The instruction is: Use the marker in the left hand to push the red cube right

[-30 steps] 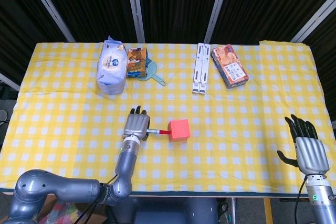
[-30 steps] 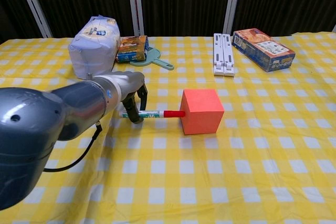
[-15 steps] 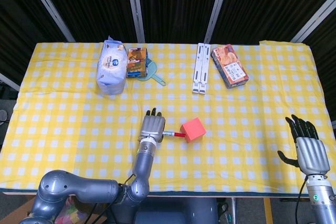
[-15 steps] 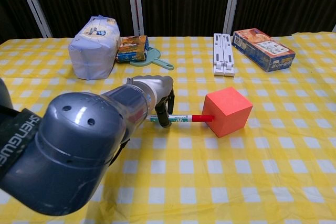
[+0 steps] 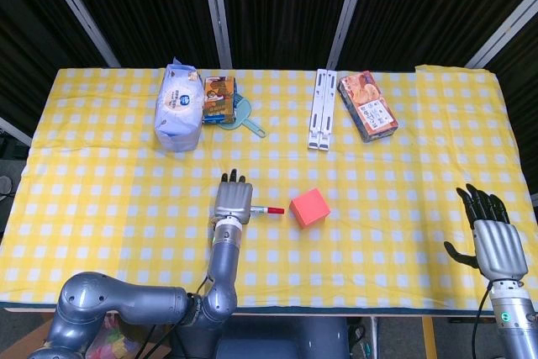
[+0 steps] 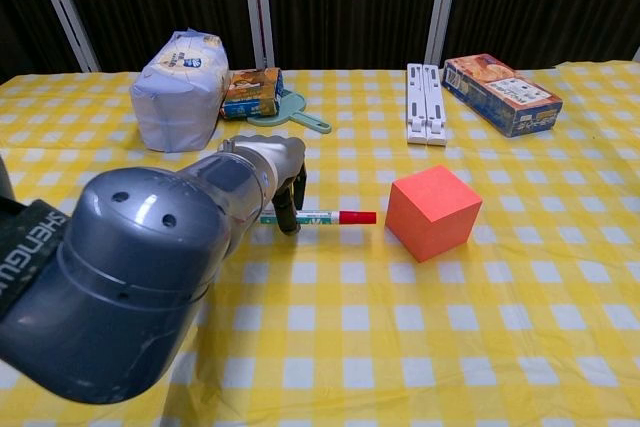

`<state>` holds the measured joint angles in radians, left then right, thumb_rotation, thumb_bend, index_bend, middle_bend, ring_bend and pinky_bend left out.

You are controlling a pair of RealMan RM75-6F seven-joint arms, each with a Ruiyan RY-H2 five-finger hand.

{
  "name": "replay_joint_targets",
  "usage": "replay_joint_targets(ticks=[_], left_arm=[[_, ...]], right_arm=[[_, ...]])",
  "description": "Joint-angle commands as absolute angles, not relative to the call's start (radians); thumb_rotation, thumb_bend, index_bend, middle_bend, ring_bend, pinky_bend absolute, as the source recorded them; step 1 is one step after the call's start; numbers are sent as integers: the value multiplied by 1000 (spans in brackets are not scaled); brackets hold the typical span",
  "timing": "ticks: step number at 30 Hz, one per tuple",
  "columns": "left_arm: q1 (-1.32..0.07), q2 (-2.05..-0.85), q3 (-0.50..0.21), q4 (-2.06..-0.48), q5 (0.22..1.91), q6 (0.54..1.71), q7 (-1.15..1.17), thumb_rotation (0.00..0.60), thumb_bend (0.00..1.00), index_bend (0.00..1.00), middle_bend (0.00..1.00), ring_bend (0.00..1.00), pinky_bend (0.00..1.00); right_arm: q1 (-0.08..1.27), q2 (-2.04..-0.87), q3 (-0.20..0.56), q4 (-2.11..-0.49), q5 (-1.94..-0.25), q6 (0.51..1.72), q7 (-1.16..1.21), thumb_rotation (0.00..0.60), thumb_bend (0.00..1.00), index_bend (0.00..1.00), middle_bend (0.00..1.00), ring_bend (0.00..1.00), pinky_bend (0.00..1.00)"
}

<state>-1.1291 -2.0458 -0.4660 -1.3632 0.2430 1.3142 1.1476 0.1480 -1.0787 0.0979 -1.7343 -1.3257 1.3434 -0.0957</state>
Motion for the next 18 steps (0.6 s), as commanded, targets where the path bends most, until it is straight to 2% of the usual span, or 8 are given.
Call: replay_joint_targets(ticks=[1, 8, 18], left_arm=[[-1126, -2042, -463, -1368, 241, 1318, 1155, 600, 502, 620, 187, 24, 108], [-1148, -2066, -487, -1328, 244, 1311, 1151, 600, 502, 621, 188, 24, 113], [-1228, -2153, -537, -1184, 252, 1264, 1161, 600, 502, 621, 187, 24, 122]], right_arm=[[148, -1079, 98, -1735, -1325, 1344, -95, 600, 303, 0, 0, 0, 0], [147, -1078, 99, -1736, -1326, 1344, -89, 600, 303, 0, 0, 0, 0], [147, -1076, 99, -1731, -1329, 1344, -84, 600, 303, 0, 0, 0, 0]])
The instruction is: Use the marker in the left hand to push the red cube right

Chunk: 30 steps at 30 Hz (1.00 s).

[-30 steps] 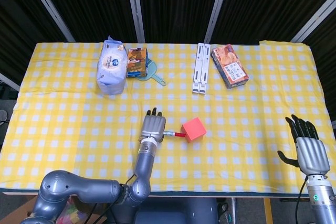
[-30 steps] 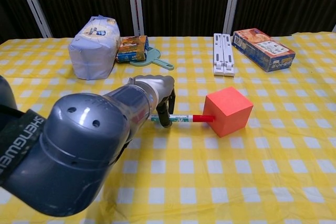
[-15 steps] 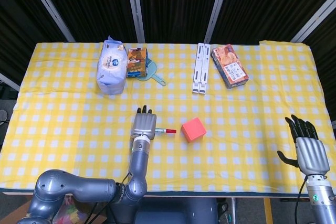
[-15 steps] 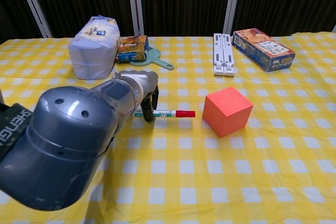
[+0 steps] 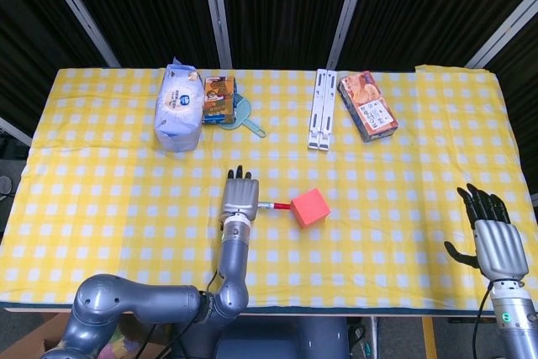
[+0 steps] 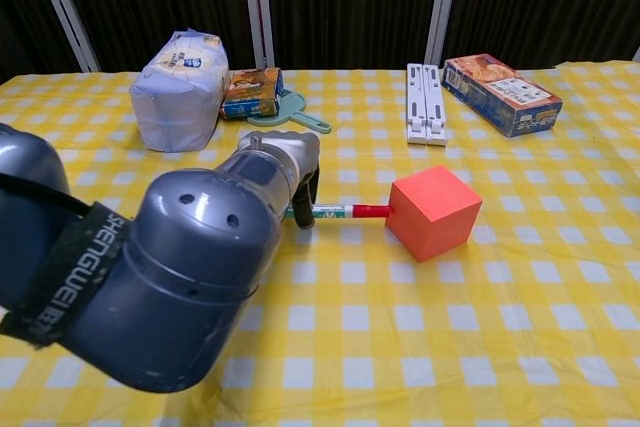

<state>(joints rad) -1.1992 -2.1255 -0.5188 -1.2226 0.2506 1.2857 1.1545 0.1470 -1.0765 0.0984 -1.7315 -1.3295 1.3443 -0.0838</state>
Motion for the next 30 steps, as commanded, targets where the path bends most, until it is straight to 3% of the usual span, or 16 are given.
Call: replay_joint_targets(ticks=[1, 19, 25, 30], left_arm=[[-1238, -2164, -544, -1166, 256, 1256, 1159, 600, 502, 621, 187, 24, 122], [-1382, -2269, -634, -993, 268, 1209, 1112, 600, 501, 616, 187, 24, 123], [-1411, -2269, -611, -976, 238, 1224, 1093, 600, 501, 619, 187, 24, 123], [-1351, -2247, -577, -1018, 250, 1265, 1108, 600, 501, 621, 187, 24, 123]], right_arm=[[147, -1076, 99, -1731, -1328, 1343, -83, 600, 303, 0, 0, 0, 0], [143, -1073, 100, -1732, -1324, 1348, -80, 600, 303, 0, 0, 0, 0], [140, -1067, 102, -1732, -1317, 1347, -70, 600, 303, 0, 0, 0, 0], [136, -1066, 100, -1733, -1325, 1355, -71, 600, 303, 0, 0, 0, 0]])
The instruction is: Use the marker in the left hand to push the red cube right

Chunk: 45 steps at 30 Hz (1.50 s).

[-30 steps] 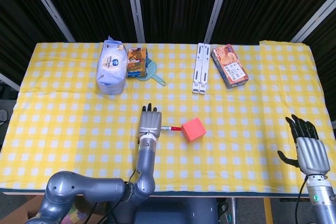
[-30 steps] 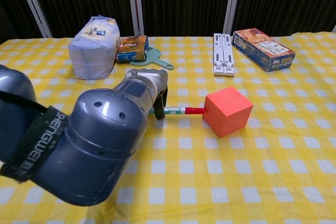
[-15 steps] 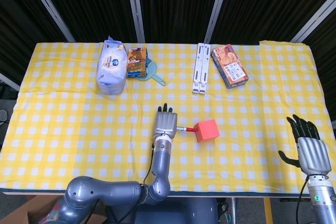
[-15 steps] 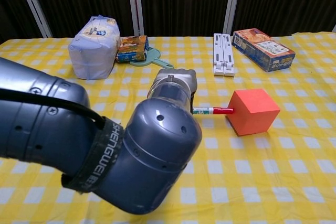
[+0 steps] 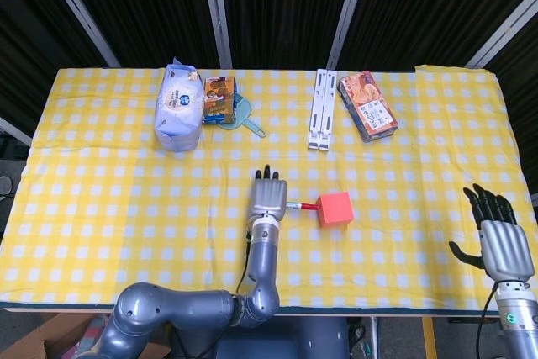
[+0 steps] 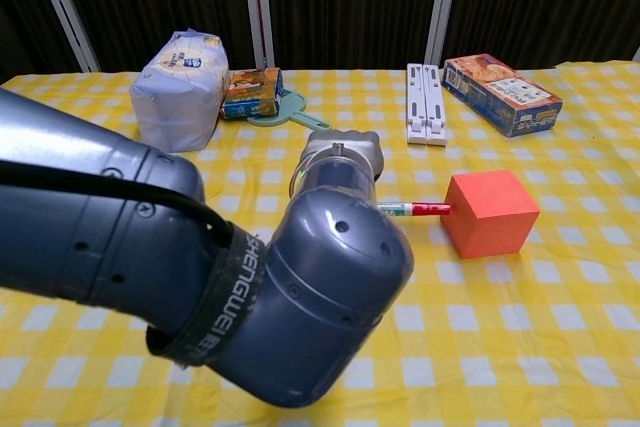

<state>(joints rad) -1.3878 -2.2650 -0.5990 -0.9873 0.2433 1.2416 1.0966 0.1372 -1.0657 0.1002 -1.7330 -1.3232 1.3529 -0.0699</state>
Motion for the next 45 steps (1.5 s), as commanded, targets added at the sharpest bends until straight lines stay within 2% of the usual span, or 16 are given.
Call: replay_joint_targets(ticks=[1, 9, 17, 22, 28, 34, 45], left_arm=[[-1335, -2237, -569, -1033, 252, 1274, 1111, 600, 501, 621, 187, 24, 123], [-1143, -2046, -466, -1303, 310, 1352, 1108, 600, 501, 619, 187, 24, 123], [-931, -1740, -317, -1663, 429, 1406, 1034, 600, 497, 620, 188, 24, 123], [-835, -1575, -239, -1786, 510, 1399, 964, 600, 493, 615, 186, 24, 122], [-758, -1472, -184, -1826, 548, 1365, 873, 600, 486, 608, 184, 24, 122], [-701, -1418, -134, -1788, 592, 1304, 778, 600, 458, 584, 174, 24, 121], [-679, -1408, -120, -1731, 626, 1254, 722, 600, 336, 400, 57, 0, 49]], right_arm=[[136, -1066, 99, -1732, -1325, 1355, -71, 600, 303, 0, 0, 0, 0], [135, -1069, 99, -1732, -1324, 1357, -81, 600, 303, 0, 0, 0, 0], [136, -1072, 101, -1736, -1319, 1356, -93, 600, 303, 0, 0, 0, 0], [136, -1074, 101, -1739, -1321, 1360, -99, 600, 303, 0, 0, 0, 0], [136, -1078, 102, -1740, -1320, 1363, -106, 600, 302, 0, 0, 0, 0], [135, -1081, 103, -1740, -1318, 1366, -112, 600, 303, 0, 0, 0, 0], [136, -1080, 103, -1738, -1317, 1363, -114, 600, 303, 0, 0, 0, 0]])
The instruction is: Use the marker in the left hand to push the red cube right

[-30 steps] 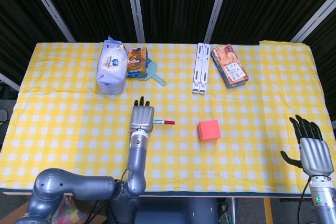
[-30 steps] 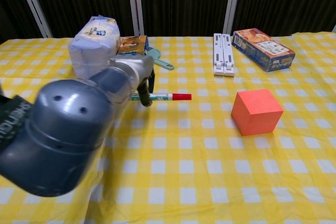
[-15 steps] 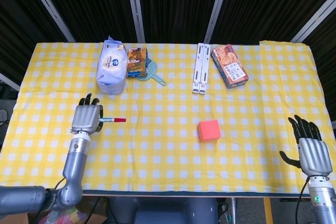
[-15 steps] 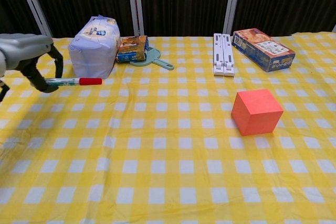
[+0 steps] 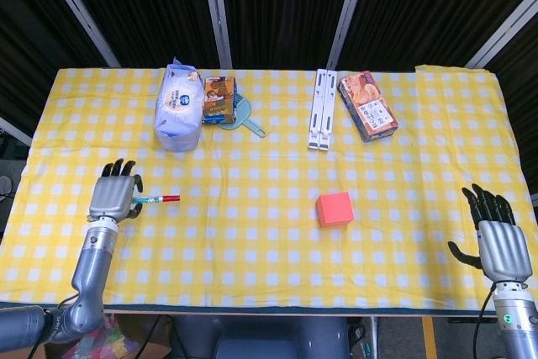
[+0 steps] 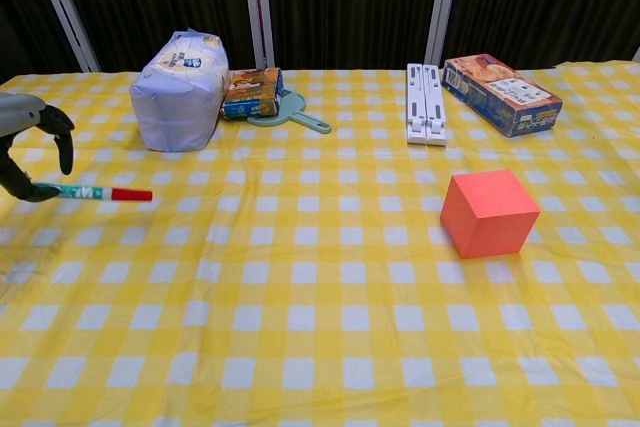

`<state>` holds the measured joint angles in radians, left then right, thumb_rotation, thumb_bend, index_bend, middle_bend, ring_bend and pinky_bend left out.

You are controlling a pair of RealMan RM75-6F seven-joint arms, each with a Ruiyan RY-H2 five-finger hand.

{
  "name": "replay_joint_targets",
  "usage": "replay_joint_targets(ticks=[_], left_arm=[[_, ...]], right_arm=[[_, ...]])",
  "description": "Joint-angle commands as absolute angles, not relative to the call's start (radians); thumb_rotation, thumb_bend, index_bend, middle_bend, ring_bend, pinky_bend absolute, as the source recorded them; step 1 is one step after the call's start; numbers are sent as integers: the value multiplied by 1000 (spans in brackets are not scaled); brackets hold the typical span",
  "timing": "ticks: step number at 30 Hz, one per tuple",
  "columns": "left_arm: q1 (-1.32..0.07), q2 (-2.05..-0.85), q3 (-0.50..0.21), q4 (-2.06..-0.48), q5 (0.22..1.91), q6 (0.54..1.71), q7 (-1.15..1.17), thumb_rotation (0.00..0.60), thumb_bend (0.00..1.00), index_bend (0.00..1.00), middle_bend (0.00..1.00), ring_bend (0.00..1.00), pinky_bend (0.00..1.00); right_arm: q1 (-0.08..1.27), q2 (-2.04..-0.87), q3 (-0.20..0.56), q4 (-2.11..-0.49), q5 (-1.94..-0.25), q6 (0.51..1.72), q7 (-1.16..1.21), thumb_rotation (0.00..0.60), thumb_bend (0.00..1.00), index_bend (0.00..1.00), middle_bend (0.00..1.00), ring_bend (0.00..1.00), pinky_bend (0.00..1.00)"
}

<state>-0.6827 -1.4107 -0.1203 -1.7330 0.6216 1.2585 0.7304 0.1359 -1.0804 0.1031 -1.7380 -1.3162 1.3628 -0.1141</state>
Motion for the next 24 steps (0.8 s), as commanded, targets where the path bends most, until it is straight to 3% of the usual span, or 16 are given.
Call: replay_joint_targets(ticks=[1, 10, 12, 16, 19, 24], left_arm=[[-676, -1406, -121, -1731, 628, 1254, 717, 600, 334, 391, 52, 0, 46], [-594, -1348, -108, -1771, 737, 1282, 563, 600, 310, 304, 43, 0, 18], [-549, -1324, -89, -1785, 828, 1312, 474, 600, 303, 251, 34, 0, 13], [-458, -1279, -27, -1770, 1024, 1394, 327, 600, 180, 16, 0, 0, 0], [-411, -1240, 31, -1747, 1137, 1444, 301, 600, 105, 0, 0, 0, 0], [-332, -1203, 99, -1698, 1287, 1538, 269, 600, 89, 0, 0, 0, 0]], right_arm=[[136, -1080, 103, -1738, -1317, 1364, -114, 600, 303, 0, 0, 0, 0], [136, -1080, 102, -1738, -1317, 1363, -118, 600, 303, 0, 0, 0, 0], [136, -1080, 102, -1737, -1317, 1363, -119, 600, 303, 0, 0, 0, 0], [137, -1083, 103, -1734, -1323, 1367, -124, 600, 303, 0, 0, 0, 0], [137, -1089, 105, -1728, -1335, 1380, -130, 600, 303, 0, 0, 0, 0], [135, -1111, 107, -1709, -1361, 1410, -144, 600, 303, 0, 0, 0, 0]])
